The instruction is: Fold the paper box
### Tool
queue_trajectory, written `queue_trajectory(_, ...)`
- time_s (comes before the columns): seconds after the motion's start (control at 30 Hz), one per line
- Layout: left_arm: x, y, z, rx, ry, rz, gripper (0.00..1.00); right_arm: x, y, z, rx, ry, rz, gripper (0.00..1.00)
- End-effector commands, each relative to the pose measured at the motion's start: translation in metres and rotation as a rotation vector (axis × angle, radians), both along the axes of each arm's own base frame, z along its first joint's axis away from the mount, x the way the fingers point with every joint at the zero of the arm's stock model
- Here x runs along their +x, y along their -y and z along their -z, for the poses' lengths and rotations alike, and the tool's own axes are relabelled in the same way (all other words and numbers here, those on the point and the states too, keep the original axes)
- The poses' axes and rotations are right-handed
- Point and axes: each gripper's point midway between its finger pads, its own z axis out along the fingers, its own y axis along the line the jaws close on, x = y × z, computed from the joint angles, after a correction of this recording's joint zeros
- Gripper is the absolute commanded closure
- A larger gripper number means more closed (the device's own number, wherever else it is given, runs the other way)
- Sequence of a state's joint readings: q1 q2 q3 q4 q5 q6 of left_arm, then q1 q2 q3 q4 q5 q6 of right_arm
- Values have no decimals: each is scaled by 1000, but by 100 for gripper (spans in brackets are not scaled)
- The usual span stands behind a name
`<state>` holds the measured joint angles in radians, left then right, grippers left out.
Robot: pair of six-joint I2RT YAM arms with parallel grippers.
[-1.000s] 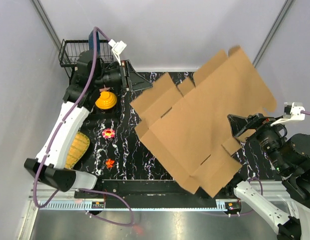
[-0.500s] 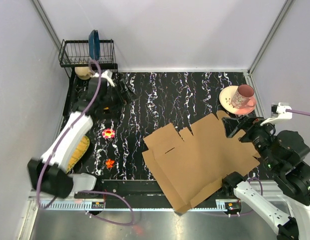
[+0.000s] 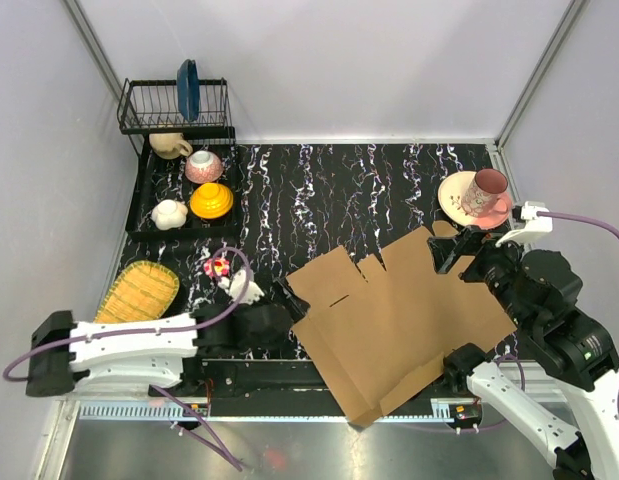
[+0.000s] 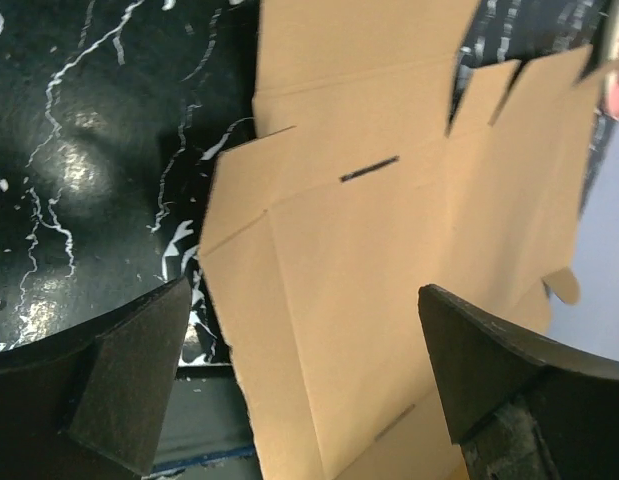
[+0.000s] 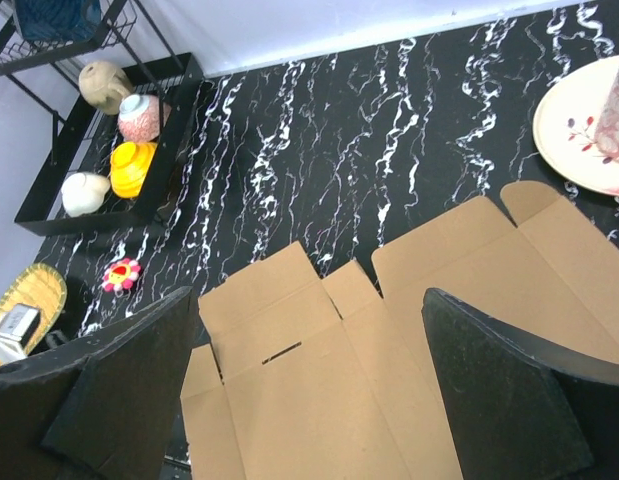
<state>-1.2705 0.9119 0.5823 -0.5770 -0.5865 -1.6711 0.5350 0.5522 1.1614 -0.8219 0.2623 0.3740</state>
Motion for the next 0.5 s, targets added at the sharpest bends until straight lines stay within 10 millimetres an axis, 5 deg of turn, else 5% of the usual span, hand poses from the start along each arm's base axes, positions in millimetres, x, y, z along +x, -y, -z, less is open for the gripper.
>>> queue_trajectory(0.0,8,5,11,-55,0,-184,1,5,-14,0,54,-2,-37,0)
queue_trajectory(0.2,-24,22,69,-122,-171,-167,16,0,-11,9,59,-16,-33,0)
queue_trajectory(0.47,-41,55,83,-138,-181,-75,23,-2,-16,27,70,-57,-49,0)
